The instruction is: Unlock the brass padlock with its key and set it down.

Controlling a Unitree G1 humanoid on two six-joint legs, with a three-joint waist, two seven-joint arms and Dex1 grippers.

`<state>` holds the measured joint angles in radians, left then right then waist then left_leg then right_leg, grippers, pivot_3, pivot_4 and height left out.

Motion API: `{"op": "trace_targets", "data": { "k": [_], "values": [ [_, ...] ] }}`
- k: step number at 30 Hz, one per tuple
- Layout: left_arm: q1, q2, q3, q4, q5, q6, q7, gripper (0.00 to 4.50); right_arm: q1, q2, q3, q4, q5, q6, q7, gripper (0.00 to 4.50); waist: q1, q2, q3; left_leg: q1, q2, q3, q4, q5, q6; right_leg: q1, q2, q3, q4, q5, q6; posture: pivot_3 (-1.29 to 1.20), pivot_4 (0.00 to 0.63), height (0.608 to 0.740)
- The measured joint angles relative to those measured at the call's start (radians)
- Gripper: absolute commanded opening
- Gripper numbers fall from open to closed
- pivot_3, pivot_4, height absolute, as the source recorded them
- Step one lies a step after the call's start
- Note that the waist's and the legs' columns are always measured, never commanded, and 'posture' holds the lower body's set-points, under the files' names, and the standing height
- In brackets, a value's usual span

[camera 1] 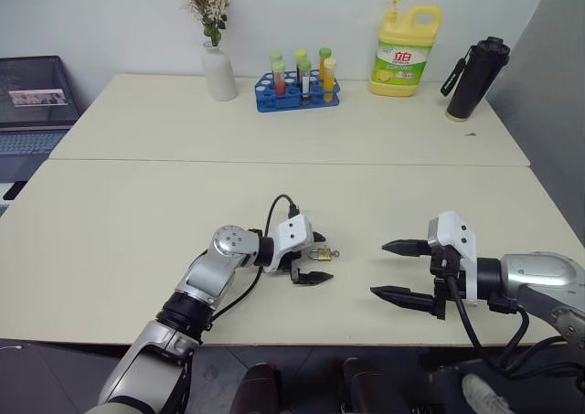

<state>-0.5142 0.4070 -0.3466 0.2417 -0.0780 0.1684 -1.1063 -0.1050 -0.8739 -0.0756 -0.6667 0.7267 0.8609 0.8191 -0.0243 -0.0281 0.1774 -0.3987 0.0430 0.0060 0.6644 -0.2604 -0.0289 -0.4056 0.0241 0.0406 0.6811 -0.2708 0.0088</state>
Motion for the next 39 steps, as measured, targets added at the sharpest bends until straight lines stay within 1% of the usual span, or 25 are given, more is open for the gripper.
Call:
{"op": "trace_targets", "data": {
  "k": [9, 12, 21, 30, 33, 36, 39],
  "values": [
    [-0.035, -0.003, -0.004, 0.032, 0.008, 0.018, -0.025, 4.47, 0.006, 0.000, 0.000, -0.006, 0.002, 0.004, -0.014, 4.50, 0.000, 0.000, 0.000, 0.000, -0.001, 0.000, 0.000, 0.000, 0.000, 0.000, 0.000, 0.000, 0.000, 0.000, 0.000, 0.00, 0.150, 0.740],
    [-0.057, -0.010, -0.009, 0.046, 0.014, 0.037, -0.022, 3.88, 0.005, 0.000, 0.000, -0.006, 0.002, 0.010, -0.014, 4.50, 0.000, 0.000, 0.000, 0.000, -0.002, 0.000, 0.000, 0.000, 0.000, 0.000, 0.000, 0.000, 0.000, 0.000, 0.000, 0.00, 0.150, 0.740],
    [-0.080, -0.001, -0.004, 0.063, 0.027, 0.064, -0.018, 0.99, 0.005, 0.000, 0.000, -0.006, 0.003, 0.021, -0.015, 4.50, -0.002, 0.000, 0.000, 0.000, -0.002, 0.000, 0.000, 0.000, 0.000, 0.000, 0.000, 0.000, 0.000, 0.000, 0.000, 0.00, 0.150, 0.740],
    [-0.055, 0.020, -0.004, 0.029, 0.027, 0.054, -0.023, 0.98, 0.005, 0.000, 0.000, -0.006, 0.002, 0.014, -0.014, 4.50, -0.004, 0.000, 0.000, 0.001, 0.000, 0.000, 0.000, 0.000, 0.000, 0.000, 0.001, 0.000, 0.000, 0.000, 0.000, 0.00, 0.150, 0.740],
    [-0.036, 0.033, 0.002, 0.016, 0.024, 0.021, -0.024, 0.98, 0.005, 0.001, 0.000, -0.006, -0.005, -0.010, -0.013, 4.50, -0.005, 0.000, 0.000, 0.001, 0.000, 0.000, 0.000, 0.000, 0.000, 0.000, 0.001, 0.000, 0.000, 0.000, 0.000, 0.00, 0.150, 0.740],
    [0.011, 0.074, 0.005, -0.030, 0.014, -0.046, -0.045, 0.98, 0.007, 0.004, 0.001, -0.004, -0.031, -0.044, -0.013, 4.50, -0.006, 0.000, 0.000, 0.001, 0.002, 0.000, -0.001, 0.000, 0.000, 0.000, 0.001, 0.000, 0.000, 0.000, 0.000, 0.00, 0.150, 0.740],
    [0.027, 0.095, 0.013, -0.052, 0.009, -0.093, -0.059, 0.98, 0.008, 0.010, 0.002, -0.003, -0.038, -0.056, -0.013, 4.50, -0.004, 0.000, 0.000, 0.000, 0.002, 0.000, 0.000, 0.000, 0.000, 0.000, 0.001, 0.000, 0.000, 0.000, 0.000, 0.00, 0.150, 0.740]
  ]
}}
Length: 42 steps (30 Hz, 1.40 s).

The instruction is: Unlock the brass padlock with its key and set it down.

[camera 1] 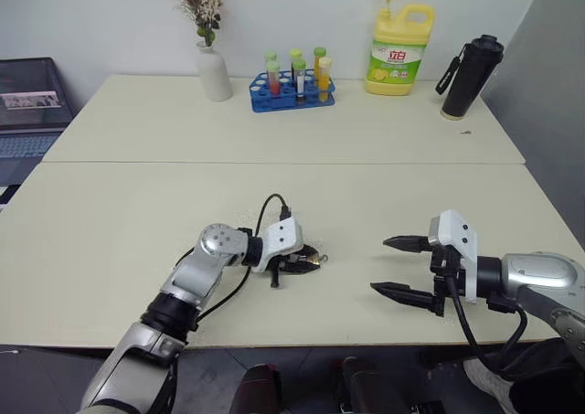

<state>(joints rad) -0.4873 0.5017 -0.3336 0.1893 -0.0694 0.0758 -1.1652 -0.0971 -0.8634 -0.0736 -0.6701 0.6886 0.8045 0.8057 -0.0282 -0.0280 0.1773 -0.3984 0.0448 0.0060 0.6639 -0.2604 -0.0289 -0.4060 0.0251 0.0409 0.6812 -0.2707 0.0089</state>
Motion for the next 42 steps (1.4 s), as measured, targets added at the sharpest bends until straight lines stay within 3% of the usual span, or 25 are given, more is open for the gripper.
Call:
{"op": "trace_targets", "data": {
  "k": [6, 11, 14, 19, 27, 40, 42],
  "values": [
    [0.062, 0.020, 0.093, -0.138, -0.022, -0.327, 0.038, 0.98, 0.008, 0.014, -0.001, 0.008, -0.002, -0.041, 0.002, 4.50, 0.003, 0.000, 0.000, -0.001, 0.000, 0.001, 0.000, 0.000, 0.000, 0.000, -0.004, 0.001, -0.001, 0.000, 0.000, 0.00, 0.150, 0.740],
    [0.031, 0.064, 0.177, -0.078, 0.185, -0.860, 0.231, 0.98, -0.036, 0.088, 0.018, 0.039, -0.034, -0.130, -0.003, 4.50, 0.003, 0.000, 0.000, 0.001, 0.000, 0.002, 0.000, 0.000, 0.000, 0.001, -0.005, 0.001, 0.000, 0.001, 0.000, 0.00, 0.150, 0.740],
    [0.006, 0.062, 0.193, -0.021, 0.284, -1.049, 0.345, 0.98, -0.093, 0.123, 0.037, 0.079, -0.052, -0.160, -0.004, 4.50, 0.003, 0.000, 0.000, 0.001, -0.001, 0.002, 0.000, 0.000, 0.000, 0.001, -0.005, 0.001, 0.000, 0.001, 0.001, 0.00, 0.150, 0.740],
    [-0.017, 0.064, 0.195, 0.031, 0.362, -1.149, 0.464, 0.98, -0.179, 0.144, 0.058, 0.111, 0.042, -0.061, 0.002, 4.50, 0.003, 0.000, 0.000, 0.000, -0.001, 0.002, 0.000, 0.000, 0.000, 0.001, -0.005, 0.001, -0.001, 0.003, -0.002, 0.00, 0.150, 0.740],
    [-0.029, 0.093, 0.193, 0.037, 0.395, -1.181, 0.566, 0.98, -0.308, 0.280, 0.080, 0.210, 0.206, 0.110, -0.042, 4.50, 0.001, 0.000, 0.000, 0.001, 0.001, 0.002, 0.000, 0.000, 0.000, 0.000, -0.005, 0.000, 0.000, 0.003, -0.003, 0.00, 0.150, 0.740],
    [-0.028, 0.132, 0.172, 0.016, 0.424, -1.197, 0.613, 0.98, -0.400, 0.344, 0.137, 0.311, 0.195, 0.121, -0.032, 4.50, 0.001, 0.000, 0.000, 0.000, 0.000, 0.002, 0.000, 0.000, 0.000, 0.000, -0.006, 0.000, 0.000, 0.003, -0.003, 0.00, 0.150, 0.740],
    [-0.028, 0.134, 0.171, 0.015, 0.424, -1.197, 0.615, 0.98, -0.404, 0.345, 0.137, 0.321, 0.194, 0.121, -0.027, 4.12, 0.001, 0.000, 0.000, 0.000, 0.000, 0.002, 0.000, 0.000, 0.000, 0.000, -0.006, 0.000, 0.000, 0.003, -0.003, 0.00, 0.150, 0.740]
  ]
}}
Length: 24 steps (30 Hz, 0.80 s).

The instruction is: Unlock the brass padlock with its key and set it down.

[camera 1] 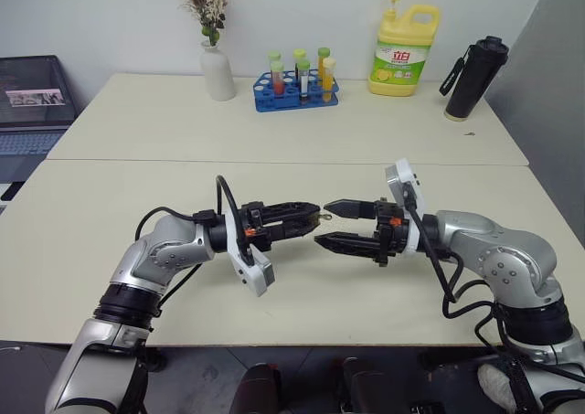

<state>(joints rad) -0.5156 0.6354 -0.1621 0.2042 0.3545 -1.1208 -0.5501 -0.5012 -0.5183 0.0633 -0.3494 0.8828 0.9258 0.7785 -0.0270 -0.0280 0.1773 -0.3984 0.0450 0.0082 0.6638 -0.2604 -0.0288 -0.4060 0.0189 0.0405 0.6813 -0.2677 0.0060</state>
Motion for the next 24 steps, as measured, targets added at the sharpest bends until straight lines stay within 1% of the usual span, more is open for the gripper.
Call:
{"op": "trace_targets", "data": {
  "k": [1, 3, 4, 5, 6, 7, 11, 12, 24],
  "values": [
    [0.000, 0.003, -0.002, 0.000, 0.000, 0.000, 0.002, 0.98, -0.003, 0.004, 0.000, 0.005, -0.001, 0.000, 0.002, 3.95, 0.000, 0.000, 0.000, 0.000, 0.000, 0.000, 0.000, 0.000, 0.000, 0.000, 0.000, 0.000, 0.000, 0.000, 0.000, 0.00, 0.150, 0.740],
    [0.000, 0.008, -0.003, 0.000, 0.000, 0.000, 0.004, 0.98, -0.011, 0.008, 0.000, 0.006, -0.005, 0.000, 0.005, 3.23, 0.000, 0.000, 0.000, 0.000, 0.000, 0.000, 0.000, 0.000, 0.000, 0.000, 0.000, 0.000, 0.000, 0.000, 0.000, 0.00, 0.150, 0.740],
    [0.000, 0.008, -0.004, 0.000, 0.000, 0.000, 0.006, 0.98, -0.017, 0.008, 0.000, 0.007, -0.006, -0.001, 0.006, 2.81, 0.000, 0.000, 0.000, 0.000, 0.000, 0.000, 0.000, 0.000, 0.000, 0.000, 0.000, 0.000, 0.000, 0.000, 0.000, 0.00, 0.150, 0.740],
    [0.000, 0.008, -0.006, 0.000, 0.000, 0.000, 0.009, 0.98, -0.022, 0.008, 0.000, 0.007, -0.008, -0.003, 0.007, 2.51, 0.000, 0.000, 0.000, 0.000, 0.000, 0.000, 0.000, 0.000, 0.000, 0.000, 0.000, 0.000, 0.000, 0.000, 0.000, 0.00, 0.150, 0.740],
    [0.000, 0.008, -0.008, 0.000, 0.001, 0.000, 0.012, 0.98, -0.023, 0.008, 0.000, 0.007, -0.009, -0.004, 0.008, 2.06, 0.000, 0.000, 0.000, 0.000, 0.000, 0.000, 0.000, 0.000, 0.000, 0.000, 0.000, 0.000, 0.000, 0.000, 0.000, 0.00, 0.150, 0.740],
    [0.000, 0.008, -0.008, 0.000, 0.001, 0.000, 0.013, 0.98, -0.023, 0.009, 0.000, 0.008, -0.010, -0.004, 0.009, 1.77, 0.000, 0.000, 0.000, 0.000, 0.000, 0.000, 0.000, 0.000, 0.000, 0.000, 0.000, 0.000, 0.000, 0.000, 0.000, 0.00, 0.150, 0.740],
    [0.000, 0.009, -0.009, -0.002, 0.006, -0.001, 0.016, 0.98, -0.023, 0.010, -0.001, 0.015, -0.026, -0.005, 0.009, 0.27, 0.000, 0.000, 0.000, 0.000, 0.000, 0.000, 0.000, 0.000, 0.000, 0.000, 0.000, 0.000, 0.000, 0.000, 0.000, 0.00, 0.150, 0.740],
    [0.000, 0.010, -0.010, -0.003, 0.007, 0.000, 0.016, 0.98, -0.023, 0.011, 0.000, 0.016, -0.029, -0.007, 0.010, 0.08, 0.000, 0.000, 0.000, 0.000, 0.000, 0.000, 0.000, 0.000, 0.000, 0.000, 0.000, 0.000, 0.000, 0.000, 0.000, 0.00, 0.150, 0.740],
    [0.000, 0.010, -0.010, -0.004, 0.019, 0.001, 0.025, 0.98, -0.025, 0.010, -0.001, 0.023, -0.039, -0.009, 0.030, 0.09, 0.000, 0.000, 0.000, 0.000, 0.000, 0.000, 0.000, 0.000, 0.000, 0.000, 0.000, 0.000, 0.000, 0.000, 0.000, 0.00, 0.150, 0.740]
  ]
}}
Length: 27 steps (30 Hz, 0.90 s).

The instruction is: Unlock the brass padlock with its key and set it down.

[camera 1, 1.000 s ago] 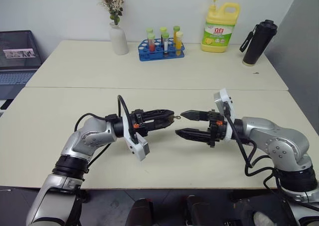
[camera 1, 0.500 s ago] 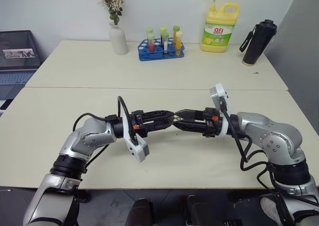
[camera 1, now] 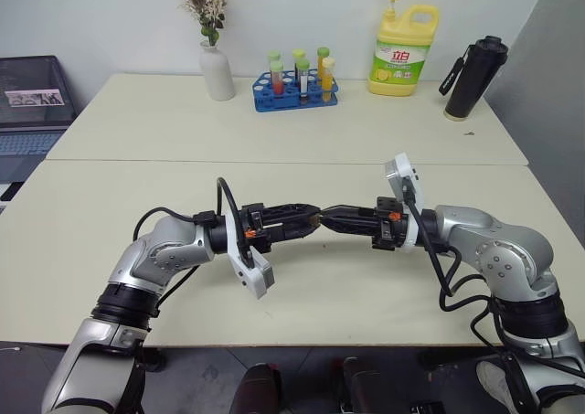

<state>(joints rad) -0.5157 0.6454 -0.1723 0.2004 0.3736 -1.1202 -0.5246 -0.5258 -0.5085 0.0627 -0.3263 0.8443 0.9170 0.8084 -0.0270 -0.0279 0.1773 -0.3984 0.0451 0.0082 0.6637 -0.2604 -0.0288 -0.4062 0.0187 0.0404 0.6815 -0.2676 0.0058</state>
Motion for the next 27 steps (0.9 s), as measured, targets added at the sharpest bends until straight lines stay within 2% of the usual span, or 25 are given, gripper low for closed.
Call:
{"op": "trace_targets", "data": {
  "k": [5, 9, 26, 27],
  "values": [
    [0.000, 0.000, 0.000, -0.004, 0.003, 0.000, 0.011, 0.98, -0.004, -0.007, 0.002, 0.000, -0.012, -0.015, 0.021, 0.09, 0.000, 0.000, 0.000, 0.000, 0.000, 0.000, 0.000, 0.000, 0.000, 0.000, 0.000, 0.000, 0.000, 0.000, 0.000, 0.00, 0.150, 0.740],
    [0.000, 0.001, 0.000, -0.006, 0.007, 0.008, 0.014, 0.98, -0.004, -0.006, 0.013, 0.003, -0.047, -0.035, 0.024, 1.47, 0.000, 0.000, 0.000, 0.000, 0.000, 0.000, 0.000, 0.000, 0.000, 0.000, 0.000, 0.000, 0.000, 0.000, 0.000, 0.00, 0.150, 0.740],
    [0.004, 0.021, 0.000, -0.007, 0.021, 0.016, 0.034, 0.98, 0.002, -0.016, -0.001, 0.018, -0.036, -0.003, 0.024, 1.47, 0.000, 0.000, 0.000, 0.000, 0.000, 0.000, 0.000, 0.000, 0.000, 0.000, 0.000, 0.000, 0.000, 0.000, 0.000, 0.00, 0.150, 0.740],
    [0.004, 0.021, 0.000, -0.007, 0.021, 0.016, 0.034, 0.98, 0.002, -0.015, -0.001, 0.019, -0.035, -0.002, 0.024, 1.30, 0.000, 0.000, 0.000, 0.000, 0.000, 0.000, 0.000, 0.000, 0.000, 0.000, 0.000, 0.000, 0.000, 0.000, 0.000, 0.00, 0.150, 0.740]
  ]
}}
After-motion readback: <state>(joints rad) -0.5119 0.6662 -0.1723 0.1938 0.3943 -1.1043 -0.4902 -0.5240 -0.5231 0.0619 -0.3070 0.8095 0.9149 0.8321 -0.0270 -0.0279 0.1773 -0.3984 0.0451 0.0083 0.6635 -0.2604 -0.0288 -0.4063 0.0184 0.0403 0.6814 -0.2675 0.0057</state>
